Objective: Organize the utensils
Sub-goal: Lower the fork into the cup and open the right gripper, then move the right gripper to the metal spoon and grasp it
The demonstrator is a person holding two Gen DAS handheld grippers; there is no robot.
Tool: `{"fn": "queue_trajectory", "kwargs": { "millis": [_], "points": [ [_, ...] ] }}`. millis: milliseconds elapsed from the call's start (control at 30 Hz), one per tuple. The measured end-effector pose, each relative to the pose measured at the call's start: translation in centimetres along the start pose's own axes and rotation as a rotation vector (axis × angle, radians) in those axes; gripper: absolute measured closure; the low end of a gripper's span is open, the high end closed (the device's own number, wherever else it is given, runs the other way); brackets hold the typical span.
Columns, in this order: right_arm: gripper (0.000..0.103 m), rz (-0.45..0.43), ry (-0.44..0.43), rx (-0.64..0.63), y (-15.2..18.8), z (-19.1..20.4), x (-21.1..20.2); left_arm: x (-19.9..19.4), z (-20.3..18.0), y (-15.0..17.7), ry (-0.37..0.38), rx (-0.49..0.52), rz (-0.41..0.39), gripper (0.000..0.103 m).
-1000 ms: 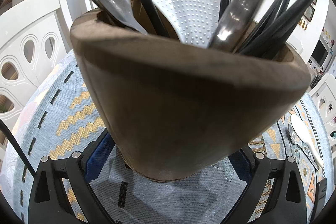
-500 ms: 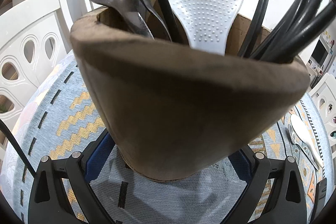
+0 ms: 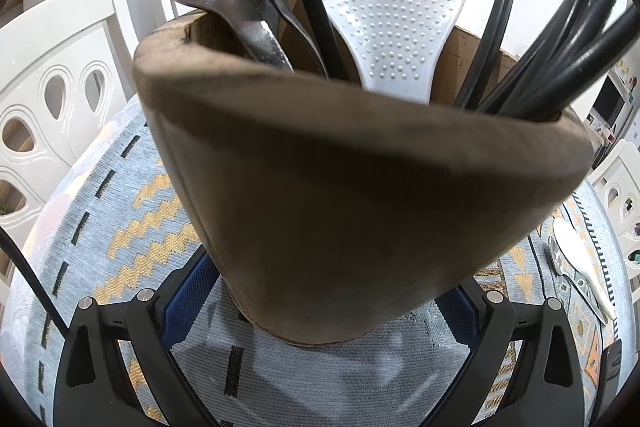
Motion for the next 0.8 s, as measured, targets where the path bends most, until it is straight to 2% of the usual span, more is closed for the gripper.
{"fn": "queue_trajectory", "kwargs": {
  "millis": [33, 67, 100, 333, 433, 533, 633, 800],
  "points": [
    [0.069, -0.006, 0.034, -0.001, 0.1, -0.7, -0.1, 0.0, 0.0, 0.0, -0.001, 0.001, 0.000, 0.003],
    [0.059, -0.007, 0.069, 0.003, 0.3, -1.5, 0.0, 0.0, 0.1, 0.1, -0.001, 0.001, 0.000, 0.003],
    [0.057, -0.002, 0.095, 0.007, 0.5, -2.2, 0.2, 0.1, 0.0, 0.0, -0.002, 0.001, 0.000, 0.003],
    [0.057, 0.151, 0.355, 0.052, 4.0, -9.6, 5.1, 0.2, -0.1, -0.1, -0.004, 0.001, 0.002, 0.003],
    [0.060, 0.232, 0.504, -0.003, 6.4, -12.3, 7.7, 0.4, -0.1, -0.2, -0.006, 0.002, 0.003, 0.003],
    [0.061, 0.295, 0.558, -0.048, 8.4, -13.7, 9.6, 0.5, -0.1, -0.1, -0.007, 0.003, 0.004, 0.003],
    [0.061, 0.351, 0.554, -0.058, 10.1, -14.7, 11.2, 0.5, -0.1, -0.1, -0.007, 0.003, 0.004, 0.003],
    [0.061, 0.377, 0.585, -0.118, 10.8, -14.8, 12.5, 0.6, -0.1, -0.1, -0.007, 0.003, 0.004, 0.003]
  ]
}}
Point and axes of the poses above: each gripper's, at about its wrist camera, not at the fingertips, and x roughly the way its jaws point, z to its left, y to its underside, the point moved 3 cm from there along x, roughly the way its jaws point, and after that the axes turned 12 degrees about y, right-handed, at the moved point
